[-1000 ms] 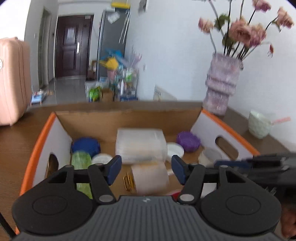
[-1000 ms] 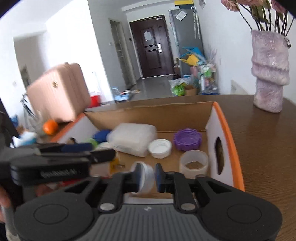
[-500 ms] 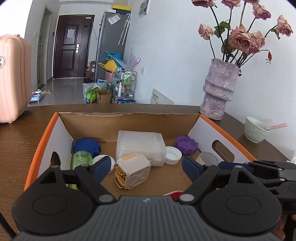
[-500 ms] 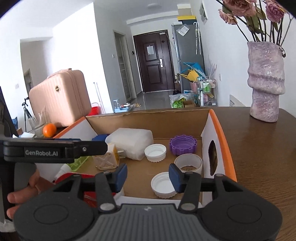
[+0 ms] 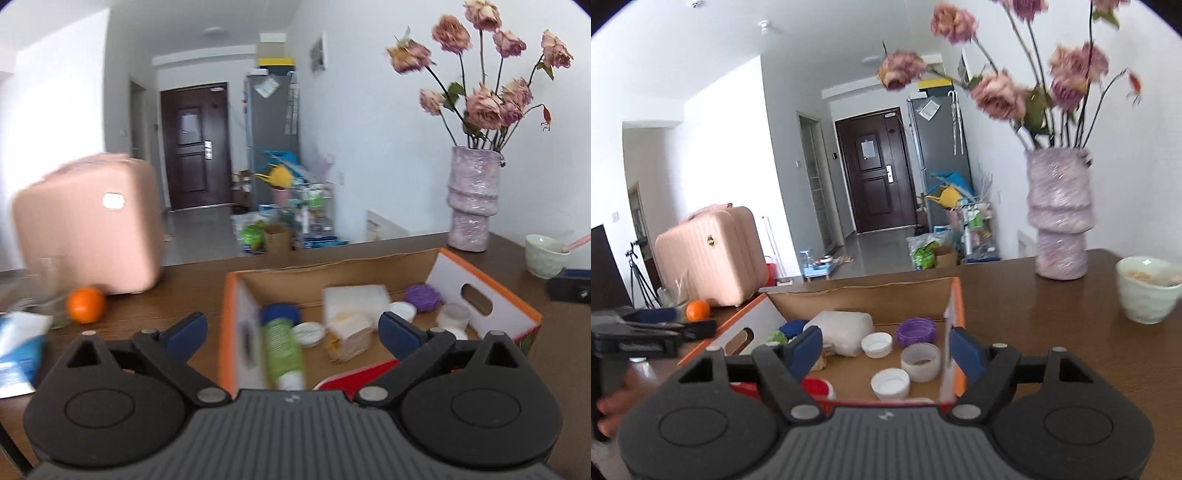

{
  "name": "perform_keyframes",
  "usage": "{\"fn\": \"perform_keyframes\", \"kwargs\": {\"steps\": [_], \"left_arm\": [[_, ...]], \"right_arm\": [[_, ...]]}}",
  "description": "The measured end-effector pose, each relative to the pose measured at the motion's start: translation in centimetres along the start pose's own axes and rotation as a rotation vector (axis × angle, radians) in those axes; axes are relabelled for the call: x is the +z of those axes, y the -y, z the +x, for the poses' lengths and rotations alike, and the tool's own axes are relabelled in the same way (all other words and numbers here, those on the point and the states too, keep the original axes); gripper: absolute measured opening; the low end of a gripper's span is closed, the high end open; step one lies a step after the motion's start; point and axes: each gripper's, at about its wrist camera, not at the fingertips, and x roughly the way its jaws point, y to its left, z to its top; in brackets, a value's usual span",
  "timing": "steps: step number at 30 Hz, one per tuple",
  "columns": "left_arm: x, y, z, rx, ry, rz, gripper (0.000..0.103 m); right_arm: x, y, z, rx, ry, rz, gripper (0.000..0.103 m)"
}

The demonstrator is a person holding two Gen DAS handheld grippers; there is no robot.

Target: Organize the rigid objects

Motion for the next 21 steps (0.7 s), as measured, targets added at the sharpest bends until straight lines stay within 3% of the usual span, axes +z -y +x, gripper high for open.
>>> {"fn": "perform_keyframes", "kwargs": {"steps": [6,13,21], "left_arm": [[-2.1,-1.7,-8.5,0.052,0.054,0.004,0.103],[-3.1,-0.3,-15.1,0.038,0.130,0.035,0.103],[-5.4,0.3,-20.9,0.027,0.160,0.021,0.103]], "right_arm": [[-0.7,-2.9,-6.6,-0.011,0.048,-0.112,0.086],[-2.3,-8.3,-12.1,-0.027,0.088,-0.293,0.087],[-4.3,-10.3,-17.2,-0.027,0.111,-0.233,0.088]]}}
